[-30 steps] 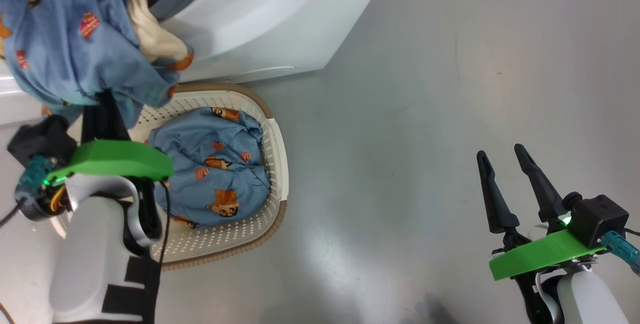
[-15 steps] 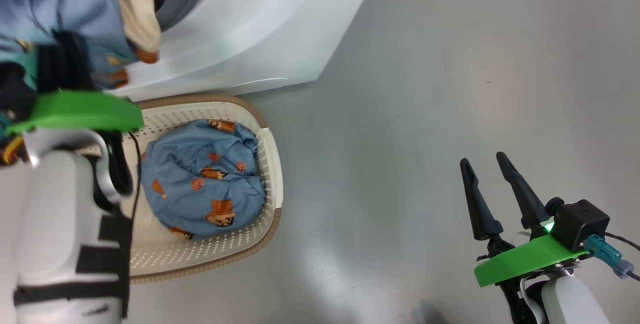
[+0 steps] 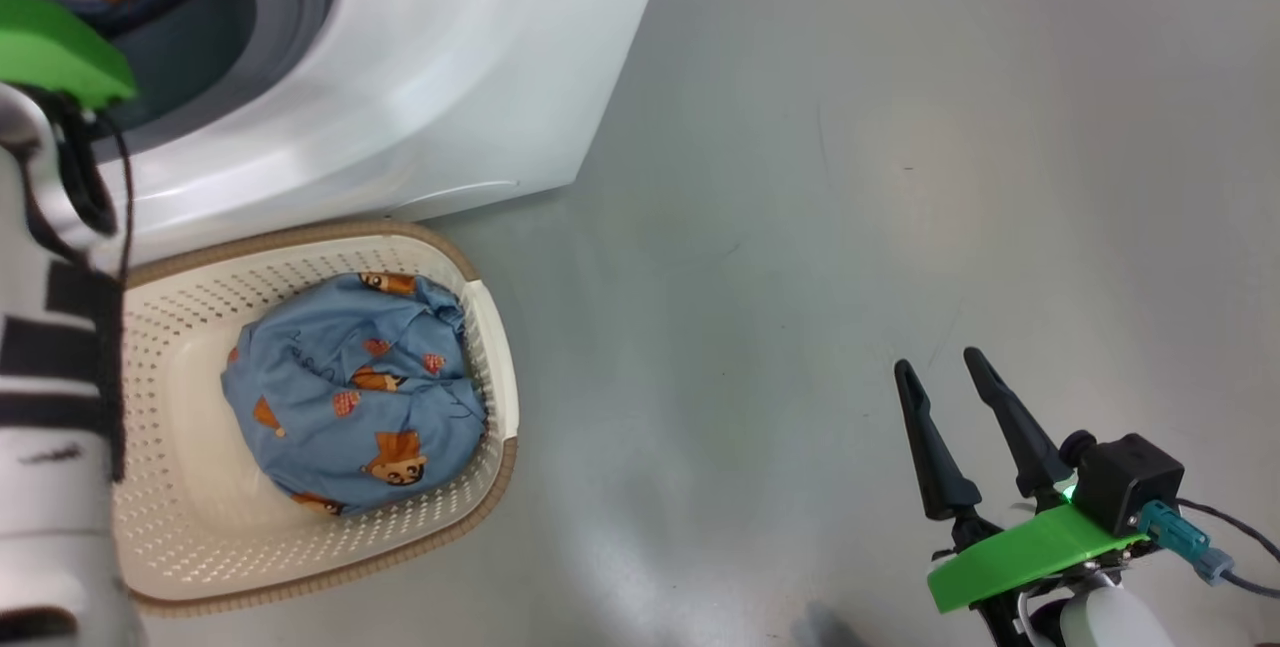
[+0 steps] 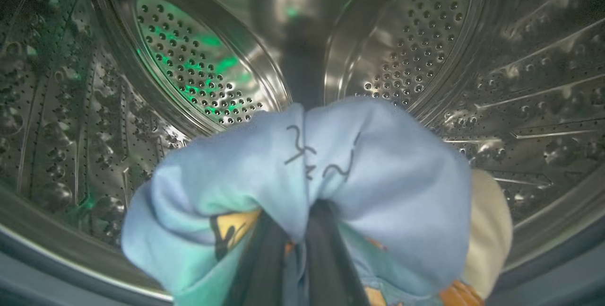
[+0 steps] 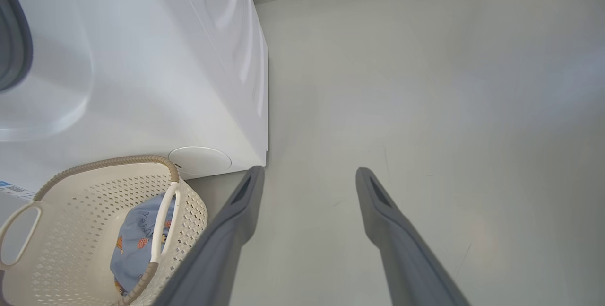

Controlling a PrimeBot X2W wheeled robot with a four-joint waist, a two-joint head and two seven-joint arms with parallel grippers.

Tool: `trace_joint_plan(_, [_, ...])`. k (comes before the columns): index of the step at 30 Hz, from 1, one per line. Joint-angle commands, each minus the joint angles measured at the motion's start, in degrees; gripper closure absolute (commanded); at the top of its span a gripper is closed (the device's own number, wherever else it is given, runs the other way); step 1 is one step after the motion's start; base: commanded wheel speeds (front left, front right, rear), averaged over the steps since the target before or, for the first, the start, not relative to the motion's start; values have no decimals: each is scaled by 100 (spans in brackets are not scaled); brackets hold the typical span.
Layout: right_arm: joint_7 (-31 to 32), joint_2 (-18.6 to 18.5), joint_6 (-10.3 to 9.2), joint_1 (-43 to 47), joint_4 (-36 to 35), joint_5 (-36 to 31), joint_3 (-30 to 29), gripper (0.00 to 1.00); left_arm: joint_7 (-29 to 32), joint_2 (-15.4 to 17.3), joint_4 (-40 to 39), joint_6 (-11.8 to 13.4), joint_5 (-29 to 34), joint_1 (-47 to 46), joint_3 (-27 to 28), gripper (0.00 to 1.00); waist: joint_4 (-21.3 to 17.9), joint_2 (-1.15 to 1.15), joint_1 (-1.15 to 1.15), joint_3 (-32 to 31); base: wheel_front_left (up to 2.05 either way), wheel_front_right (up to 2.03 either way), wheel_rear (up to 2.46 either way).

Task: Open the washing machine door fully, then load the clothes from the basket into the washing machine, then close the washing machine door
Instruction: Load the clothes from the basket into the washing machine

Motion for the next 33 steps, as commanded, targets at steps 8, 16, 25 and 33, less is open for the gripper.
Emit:
trace_joint_plan(8, [-68, -91, 9, 311, -93, 46, 173, 0, -33, 479, 951, -22, 347, -1060, -149, 100, -155, 0, 0, -44, 0, 0, 0])
trace_joint_plan(16, [-68, -155, 9, 500, -158, 46, 188, 0, -35, 747, 1217, -239, 413, -1496, -156, 100, -372, 0, 0, 123, 0, 0, 0])
trace_joint_plan(25, [-68, -150, 9, 598, -232, 78, 146, 0, -35, 996, 712, -194, 383, -1727, 191, 100, -535, 0, 0, 417, 0, 0, 0])
trace_joint_plan(33, [-68, -103, 9, 614, -232, 96, 181, 0, -35, 1054, 962, -347, 533, -1658, 242, 100, -573, 0, 0, 485, 0, 0, 0])
